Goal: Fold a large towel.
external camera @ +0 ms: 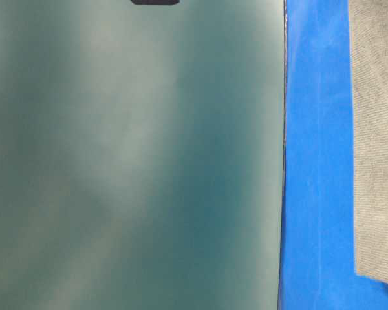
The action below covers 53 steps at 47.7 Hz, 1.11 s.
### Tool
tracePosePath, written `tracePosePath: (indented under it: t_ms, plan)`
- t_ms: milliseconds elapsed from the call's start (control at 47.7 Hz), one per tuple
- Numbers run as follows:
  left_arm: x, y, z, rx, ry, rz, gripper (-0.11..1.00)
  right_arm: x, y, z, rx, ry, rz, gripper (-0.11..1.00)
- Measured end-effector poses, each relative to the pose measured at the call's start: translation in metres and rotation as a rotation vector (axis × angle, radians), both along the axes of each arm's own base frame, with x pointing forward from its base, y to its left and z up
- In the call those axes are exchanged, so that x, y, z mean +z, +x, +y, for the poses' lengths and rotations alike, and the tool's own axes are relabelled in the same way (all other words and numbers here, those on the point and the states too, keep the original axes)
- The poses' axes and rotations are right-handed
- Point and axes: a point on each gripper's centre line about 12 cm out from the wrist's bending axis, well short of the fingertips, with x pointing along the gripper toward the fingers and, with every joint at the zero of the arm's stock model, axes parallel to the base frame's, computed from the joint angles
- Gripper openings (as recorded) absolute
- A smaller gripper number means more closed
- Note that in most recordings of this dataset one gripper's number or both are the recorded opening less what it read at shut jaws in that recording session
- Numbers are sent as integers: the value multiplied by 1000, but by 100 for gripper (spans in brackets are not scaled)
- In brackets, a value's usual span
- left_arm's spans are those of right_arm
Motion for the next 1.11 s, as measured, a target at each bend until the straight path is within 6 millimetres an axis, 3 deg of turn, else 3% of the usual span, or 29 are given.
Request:
tracePosePath:
  t_ms: [168, 251, 356, 482, 649, 880, 1110]
  plan:
    - [1, -1, -5, -14, -1, -3, 50, 1, 3, 14, 41, 10, -11, 55]
    - [3, 0, -9, -27, 0, -6, 59, 4, 6, 27, 78, 14, -23, 68]
    - [12, -1, -16, -49, -5, -19, 58, 12, 9, 42, 115, 22, -44, 60]
    - [30, -7, -24, -78, -14, -37, 58, 22, 8, 61, 158, 25, -57, 60]
    - [64, -16, -31, -106, -40, -103, 58, 54, 1, 79, 199, 28, -108, 60]
    - [112, -36, -23, -120, -82, -245, 58, 106, -21, 61, 165, 1, -184, 58]
    - [144, -69, -9, -122, -123, -367, 58, 137, -51, 31, 164, -83, -292, 58]
